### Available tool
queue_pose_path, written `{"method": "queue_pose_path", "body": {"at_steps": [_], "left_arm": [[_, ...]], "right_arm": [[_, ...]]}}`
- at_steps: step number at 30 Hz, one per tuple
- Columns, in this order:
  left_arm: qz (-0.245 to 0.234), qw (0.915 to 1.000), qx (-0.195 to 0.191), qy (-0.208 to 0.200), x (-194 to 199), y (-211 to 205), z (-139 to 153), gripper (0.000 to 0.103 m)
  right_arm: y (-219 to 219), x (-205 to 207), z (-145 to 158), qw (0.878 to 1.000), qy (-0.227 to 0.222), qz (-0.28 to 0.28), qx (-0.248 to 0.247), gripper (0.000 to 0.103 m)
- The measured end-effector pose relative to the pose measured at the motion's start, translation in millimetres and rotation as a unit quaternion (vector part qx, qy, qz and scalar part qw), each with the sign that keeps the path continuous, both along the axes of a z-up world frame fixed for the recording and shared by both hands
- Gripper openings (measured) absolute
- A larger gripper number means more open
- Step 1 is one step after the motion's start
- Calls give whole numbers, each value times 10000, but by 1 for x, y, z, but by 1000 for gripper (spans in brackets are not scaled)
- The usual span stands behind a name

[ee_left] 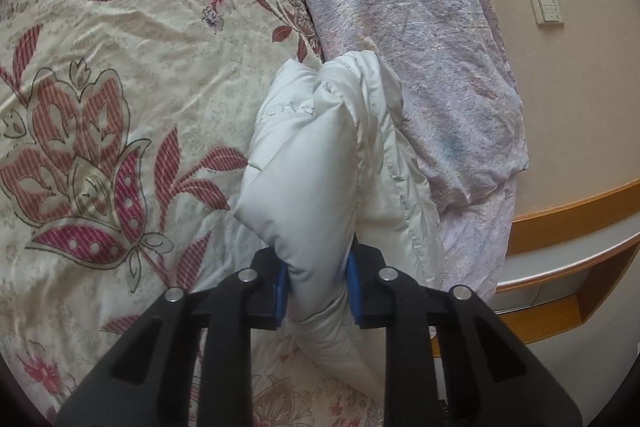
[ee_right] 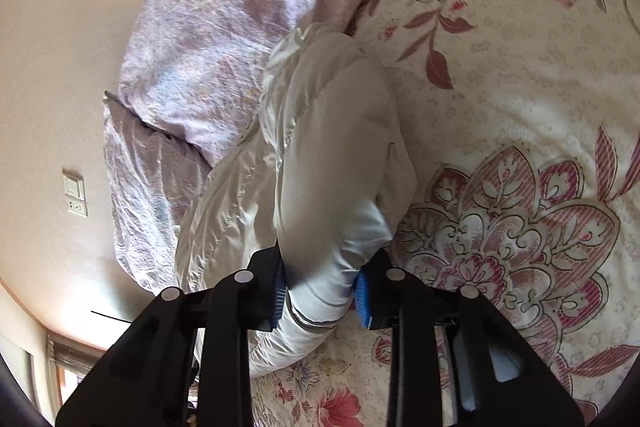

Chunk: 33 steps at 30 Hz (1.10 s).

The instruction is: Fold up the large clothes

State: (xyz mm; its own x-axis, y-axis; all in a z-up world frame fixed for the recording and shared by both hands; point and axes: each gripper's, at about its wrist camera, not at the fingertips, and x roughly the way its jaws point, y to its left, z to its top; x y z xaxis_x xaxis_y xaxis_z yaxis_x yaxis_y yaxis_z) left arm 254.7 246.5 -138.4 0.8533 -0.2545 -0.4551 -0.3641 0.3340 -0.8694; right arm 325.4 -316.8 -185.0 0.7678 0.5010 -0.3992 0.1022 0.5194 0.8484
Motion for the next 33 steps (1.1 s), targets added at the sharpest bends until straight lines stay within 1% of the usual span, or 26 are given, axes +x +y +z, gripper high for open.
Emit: {"method": "queue_pose_path", "body": {"at_steps": [5, 9, 12, 14, 19, 21, 22, 23, 24, 25, 26, 27, 28, 29, 30, 31, 32, 33], "left_arm": [[-12, 9997, 96, -206, -18, 7, 16, 20], [-41, 9996, 5, -274, -56, 20, 24, 20], [-58, 9997, -50, -241, -92, 29, 24, 20], [-67, 9998, -16, -184, -118, 34, 21, 20], [-29, 9999, -31, -132, -170, 38, 10, 21], [22, 9999, 20, -134, -187, 35, 9, 21], [31, 9999, 87, -141, -194, 33, 9, 22], [30, 9998, 155, -123, -199, 31, 8, 25], [33, 9998, 183, -111, -202, 29, 6, 26], [36, 9997, 201, -124, -204, 29, 3, 29], [63, 9997, 227, -106, -206, 29, 0, 32], [100, 9997, 213, -102, -208, 29, -3, 38], [138, 9996, 208, -104, -210, 30, -5, 49], [179, 9995, 246, -118, -212, 30, -6, 61], [246, 9991, 340, -113, -215, 30, -6, 64], [278, 9985, 427, -185, -217, 29, -5, 66], [276, 9982, 486, -234, -218, 29, -3, 70], [275, 9977, 545, -282, -219, 27, -1, 72]], "right_arm": [[7, -16, 17, 9995, -198, 227, -63, 25], [17, -45, 22, 9977, -329, 577, -154, 25], [25, -76, 16, 9953, -374, 850, -262, 25], [30, -94, 10, 9940, -365, 985, -316, 25], [32, -135, -5, 9916, -329, 1180, -423, 25], [32, -148, -5, 9908, -340, 1179, -572, 25], [32, -154, -5, 9899, -332, 1172, -722, 25], [32, -157, -5, 9893, -291, 1151, -844, 27], [32, -158, -4, 9887, -221, 1113, -976, 32], [32, -160, -2, 9872, -164, 1040, -1196, 43], [32, -164, 2, 9849, -147, 899, -1470, 51], [31, -169, 8, 9820, -190, 704, -1743, 69], [30, -177, 16, 9774, -362, 430, -2038, 78], [30, -186, 26, 9700, -544, 125, -2364, 79], [32, -193, 37, 9593, -708, -158, -2728, 79], [36, -198, 45, 9499, -850, -299, -2992, 79], [44, -201, 54, 9390, -1009, -340, -3270, 79], [51, -201, 59, 9319, -1117, -278, -3440, 79]]}}
